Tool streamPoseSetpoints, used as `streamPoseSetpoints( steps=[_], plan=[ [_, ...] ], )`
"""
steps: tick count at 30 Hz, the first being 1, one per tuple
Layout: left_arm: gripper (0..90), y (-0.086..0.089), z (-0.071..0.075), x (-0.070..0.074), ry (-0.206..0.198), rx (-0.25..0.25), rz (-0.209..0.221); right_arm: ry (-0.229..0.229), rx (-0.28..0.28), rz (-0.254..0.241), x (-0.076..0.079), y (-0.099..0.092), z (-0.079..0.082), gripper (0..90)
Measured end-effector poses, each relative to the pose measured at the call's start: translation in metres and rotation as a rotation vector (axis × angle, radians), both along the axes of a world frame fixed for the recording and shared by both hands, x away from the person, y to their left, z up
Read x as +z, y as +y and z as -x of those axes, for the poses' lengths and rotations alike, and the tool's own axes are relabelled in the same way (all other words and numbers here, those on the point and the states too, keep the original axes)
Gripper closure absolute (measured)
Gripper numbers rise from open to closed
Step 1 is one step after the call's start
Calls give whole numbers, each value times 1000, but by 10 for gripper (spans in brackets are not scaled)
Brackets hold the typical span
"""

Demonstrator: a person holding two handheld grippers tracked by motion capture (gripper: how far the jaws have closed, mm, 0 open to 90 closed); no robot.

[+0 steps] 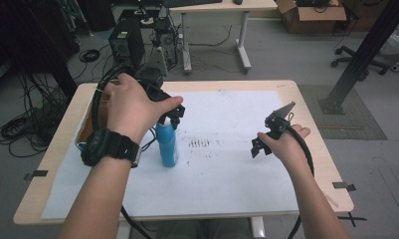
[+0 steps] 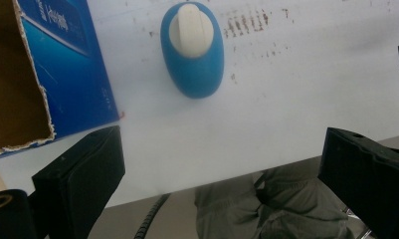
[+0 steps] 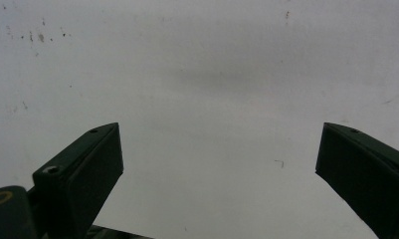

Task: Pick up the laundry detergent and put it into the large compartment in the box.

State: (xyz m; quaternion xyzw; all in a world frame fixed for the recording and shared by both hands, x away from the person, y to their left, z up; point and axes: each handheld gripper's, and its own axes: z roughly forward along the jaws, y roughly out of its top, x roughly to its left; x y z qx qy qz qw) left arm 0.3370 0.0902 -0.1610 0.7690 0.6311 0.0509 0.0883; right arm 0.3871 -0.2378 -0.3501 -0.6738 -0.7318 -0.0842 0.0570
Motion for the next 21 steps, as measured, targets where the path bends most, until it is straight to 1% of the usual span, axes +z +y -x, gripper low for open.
streamPoseSetpoints(
  steps=[3, 4, 7, 8, 9, 11, 14, 15, 17, 20, 21],
  plan=[
    [46, -2, -6, 0, -1, 0, 5, -2, -2, 1, 0, -1, 0, 48],
    [46, -2, -6, 0, -1, 0, 5, -2, 2, 2, 0, -2, 0, 48],
    [46, -6, -13, -1, -1, 4, 2, 0, 1, 2, 0, -4, 0, 48],
    [46, -6, -13, -1, -1, 4, 2, 0, 1, 2, 0, -4, 0, 48],
    [46, -7, -17, -2, -3, 8, 2, -1, -6, -4, -1, -5, 0, 48],
    [45, -8, -19, -3, -1, 8, -4, 2, -6, -5, -1, -6, 0, 48],
    [46, -10, -27, -7, 4, 24, -20, 0, -6, -5, -2, -9, 1, 48],
    [46, -10, -27, -7, 4, 24, -20, 0, -6, -5, -2, -9, 1, 48],
    [46, -11, -33, -10, 6, 37, -25, -2, -7, -5, -3, -9, 2, 48],
    [46, -11, -37, -13, 9, 49, -29, -6, 2, -3, -3, -8, 2, 48],
    [46, -11, -40, -16, 16, 56, -29, -5, 3, -5, -3, -7, 2, 48]
  ],
)
